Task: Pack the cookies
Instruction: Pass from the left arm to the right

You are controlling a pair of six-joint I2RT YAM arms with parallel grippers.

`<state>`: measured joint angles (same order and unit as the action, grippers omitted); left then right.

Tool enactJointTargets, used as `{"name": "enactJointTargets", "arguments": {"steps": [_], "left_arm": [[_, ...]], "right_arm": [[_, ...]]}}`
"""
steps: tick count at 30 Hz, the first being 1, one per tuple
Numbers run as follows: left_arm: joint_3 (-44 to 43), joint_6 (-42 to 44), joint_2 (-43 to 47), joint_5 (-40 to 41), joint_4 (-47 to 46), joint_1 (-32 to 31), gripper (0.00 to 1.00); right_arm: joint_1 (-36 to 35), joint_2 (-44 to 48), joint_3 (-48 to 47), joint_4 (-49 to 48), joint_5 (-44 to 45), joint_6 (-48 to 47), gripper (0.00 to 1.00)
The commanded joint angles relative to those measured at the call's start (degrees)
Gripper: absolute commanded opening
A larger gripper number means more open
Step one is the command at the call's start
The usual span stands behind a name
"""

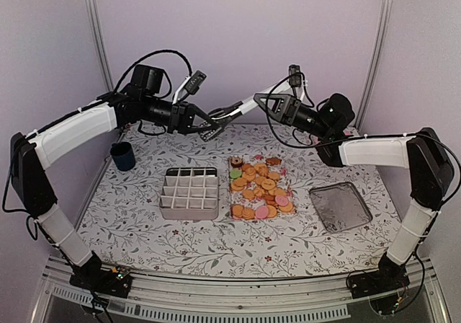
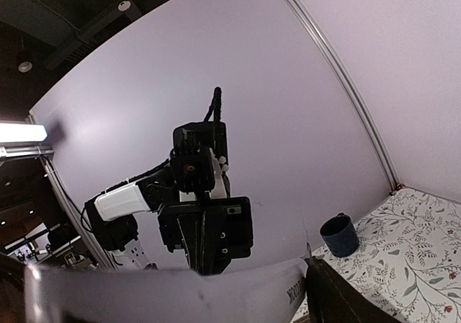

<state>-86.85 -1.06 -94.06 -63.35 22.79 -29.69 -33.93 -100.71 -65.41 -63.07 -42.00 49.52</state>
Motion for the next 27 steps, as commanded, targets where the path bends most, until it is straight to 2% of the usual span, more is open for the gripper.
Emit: {"name": "enactJointTargets", "arguments": {"steps": [1,5,18,20,23,27], "left_arm": [[0.0,0.8,1.2,1.1,-1.2,0.0,0.0],[0.3,1.0,1.5,1.0,-1.0,0.0,0.0],[0.3,3.2,2.0,2.7,0.6,0.2,0.0],[0.5,4.4,2.2,3.8,1.5,0.5,0.08],[1.2,5.6,2.8,4.2,2.3,1.6,0.25],[2.7,7.1,3.8,4.9,3.0,3.9,0.3]], "right_arm": [[-2.5,-0.4,-2.5,-3.5,-1.7,1.1,0.72],[-2.4,0.2,-2.9,-3.4,-1.8,0.4,0.74],[-2.5,2.1,-2.9,1.8,-1.1,-2.3,0.55],[-2.5,3.9,-2.4,5.7,0.0,-5.7,0.54],[-2.5,6.7,-1.0,11.8,2.3,-11.6,0.53],[-2.5,10.3,2.0,18.4,6.4,-18.0,0.5]]}}
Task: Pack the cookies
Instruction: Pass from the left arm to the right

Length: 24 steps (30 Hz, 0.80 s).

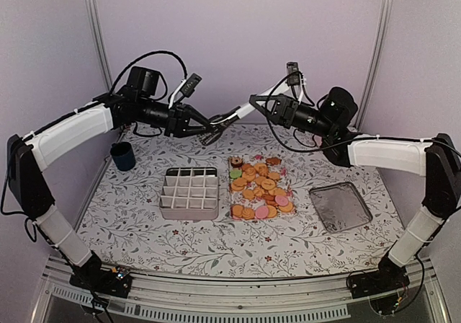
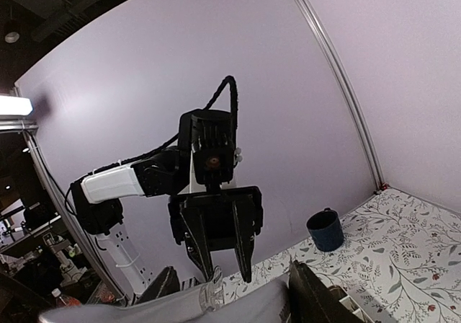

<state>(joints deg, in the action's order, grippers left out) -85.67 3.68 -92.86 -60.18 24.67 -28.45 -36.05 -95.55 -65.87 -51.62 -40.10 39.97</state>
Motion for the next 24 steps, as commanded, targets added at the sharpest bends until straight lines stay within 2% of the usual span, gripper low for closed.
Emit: {"name": "enactJointTargets", "arguments": {"steps": [1,3,5,6,12,14,18,24], "left_arm": [[1.9,2.6,2.9,2.0,1.3,3.2,0.31],[2.7,3.4,3.5,2.8,1.9,4.9,0.38],[3.3,4.4,4.0,3.9,2.8,6.3,0.63],[3.6,5.1,4.3,4.6,3.5,7.0,0.7],[5.3,8.4,6.4,11.9,7.8,11.5,0.95],[6.2,9.2,6.9,14.1,9.1,13.9,0.99],[9.1,12.7,7.4,19.7,12.4,19.1,0.99],[21.1,18.6,11.1,27.6,8.9,25.6,0.99]], "right_arm": [[-0.3,5.9,3.1,8.0,5.4,-9.9,0.5],[-0.3,7.2,4.1,11.0,6.9,-12.3,0.49],[-0.3,8.4,5.1,13.3,8.7,-14.2,0.49],[-0.3,9.0,5.5,14.4,9.6,-15.7,0.49],[-0.4,11.3,6.9,20.8,16.1,-21.9,0.49],[-0.3,11.4,7.3,22.2,18.5,-23.8,0.49],[-0.3,10.0,7.6,24.1,22.2,-27.2,0.48],[-0.6,5.6,6.2,25.7,28.7,-31.8,0.47]]}}
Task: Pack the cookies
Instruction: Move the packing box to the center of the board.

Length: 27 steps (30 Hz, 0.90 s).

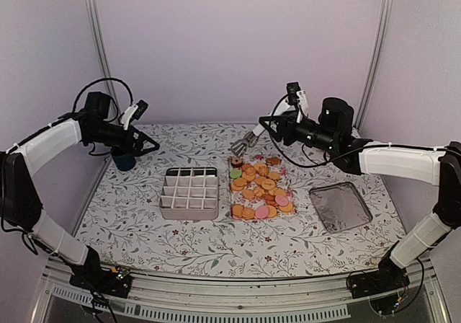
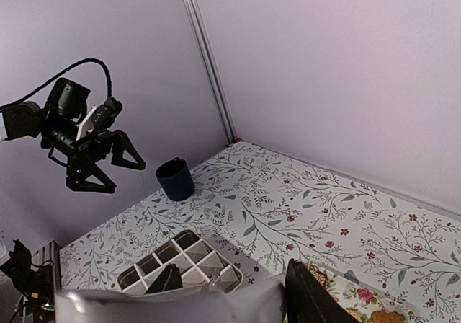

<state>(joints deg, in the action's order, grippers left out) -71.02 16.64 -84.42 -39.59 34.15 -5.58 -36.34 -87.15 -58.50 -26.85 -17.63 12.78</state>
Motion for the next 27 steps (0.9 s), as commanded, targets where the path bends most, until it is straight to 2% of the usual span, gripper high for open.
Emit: {"name": "enactJointTargets", "arguments": {"steps": [1,8,15,21,27], "left_arm": [[8.3,6.9,3.1,9.2,-1.2,2.8,0.99],[17.4,14.0,0.3,15.7,-7.4,2.9,0.97],[22.9,19.1,-3.2,21.5,-16.3,2.6,0.95],[27.7,22.7,-5.0,29.0,-25.1,-1.8,0.94],[28.5,23.4,-8.4,31.2,-30.0,-4.9,0.94]], "right_arm": [[-0.5,-3.7,-1.6,1.1,6.8,-5.2,0.47],[-1.5,-11.1,-7.2,4.7,11.0,-10.3,0.45],[-2.1,-14.3,-8.7,5.8,11.5,-11.3,0.45],[-2.7,-16.9,-10.1,6.9,11.9,-11.8,0.45],[-3.0,-17.7,-10.1,7.5,12.3,-12.0,0.44]]}}
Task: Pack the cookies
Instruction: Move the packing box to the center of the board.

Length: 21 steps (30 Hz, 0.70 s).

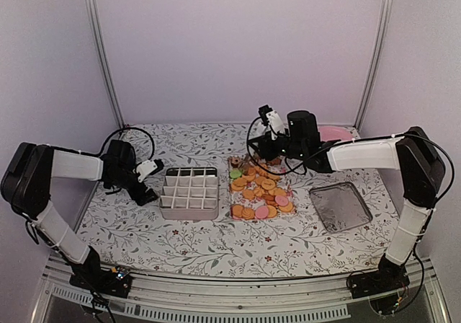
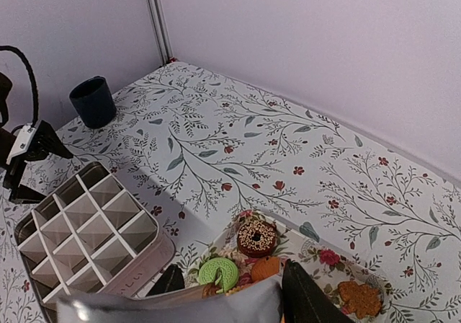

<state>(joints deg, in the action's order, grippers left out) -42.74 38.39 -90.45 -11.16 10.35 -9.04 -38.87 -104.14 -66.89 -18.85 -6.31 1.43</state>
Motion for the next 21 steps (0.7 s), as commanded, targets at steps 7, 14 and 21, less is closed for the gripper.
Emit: {"name": "enactJointTargets", "arguments": {"steps": [7,14,21], "left_arm": [[0.8,4.0,-4.9,5.4,-10.2,-4.4,0.95],[0.4,4.6,-5.6,5.8,-10.8,-8.2,0.95],[1.1,6.6,-4.5,4.5,-11.2,-11.3,0.96]], "right_arm": [[-0.5,-1.2,-1.3,0.3,1.8,-0.8,0.42],[-0.4,-2.0,-1.7,0.7,1.3,-2.8,0.39],[-0.5,-2.1,-1.6,1.4,0.5,-2.4,0.32]]}}
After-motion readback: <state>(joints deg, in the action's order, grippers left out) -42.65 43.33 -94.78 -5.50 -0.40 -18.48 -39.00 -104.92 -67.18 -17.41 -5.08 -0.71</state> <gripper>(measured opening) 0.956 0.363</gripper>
